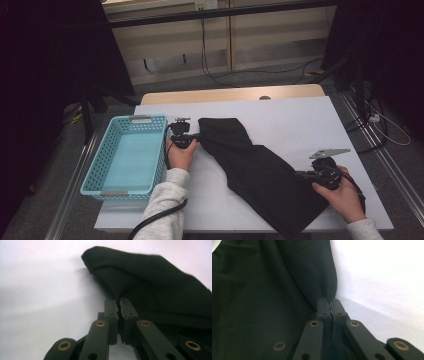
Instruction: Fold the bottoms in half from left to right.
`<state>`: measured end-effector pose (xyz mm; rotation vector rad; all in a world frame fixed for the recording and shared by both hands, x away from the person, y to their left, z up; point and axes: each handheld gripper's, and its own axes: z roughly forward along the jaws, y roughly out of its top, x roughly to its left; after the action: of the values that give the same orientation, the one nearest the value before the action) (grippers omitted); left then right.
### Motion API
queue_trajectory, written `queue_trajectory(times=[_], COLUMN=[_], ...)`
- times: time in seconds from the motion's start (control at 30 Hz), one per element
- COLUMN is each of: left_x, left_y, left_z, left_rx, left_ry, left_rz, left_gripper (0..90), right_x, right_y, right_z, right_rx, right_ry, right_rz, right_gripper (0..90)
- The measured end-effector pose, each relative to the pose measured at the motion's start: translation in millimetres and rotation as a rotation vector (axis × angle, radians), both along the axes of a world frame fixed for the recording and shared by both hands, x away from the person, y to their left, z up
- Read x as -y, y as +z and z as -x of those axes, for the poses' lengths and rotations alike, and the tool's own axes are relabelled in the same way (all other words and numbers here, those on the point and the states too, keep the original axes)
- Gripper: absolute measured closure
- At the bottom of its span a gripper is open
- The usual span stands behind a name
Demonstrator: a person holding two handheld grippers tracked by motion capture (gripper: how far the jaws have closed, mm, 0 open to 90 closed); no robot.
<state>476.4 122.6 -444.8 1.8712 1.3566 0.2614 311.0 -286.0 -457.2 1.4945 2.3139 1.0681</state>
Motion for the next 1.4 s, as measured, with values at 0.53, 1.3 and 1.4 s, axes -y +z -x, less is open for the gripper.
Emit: queue_trajectory(times=[0.53, 1.3, 1.4], left_x=[5.0, 17.4, 18.3], left_y=[1.2, -11.3, -10.2], left_z=[14.1, -40.2, -46.9], left_rx=[0.030, -0.038, -0.051], left_ry=[-0.038, 0.027, 0.001], left_rz=[-0.067, -0.036, -0.052], left_gripper=[21.1, 52.6, 67.5], right_x=[48.1, 38.4, 36.1], right_y=[4.5, 9.2, 10.7], right_z=[-12.2, -9.6, -8.7], right_rx=[-0.027, 0.041, 0.044], right_ry=[-0.104, -0.090, -0.078], right_rz=[0.043, 0.057, 0.053], right_gripper=[88.2, 52.6, 49.1])
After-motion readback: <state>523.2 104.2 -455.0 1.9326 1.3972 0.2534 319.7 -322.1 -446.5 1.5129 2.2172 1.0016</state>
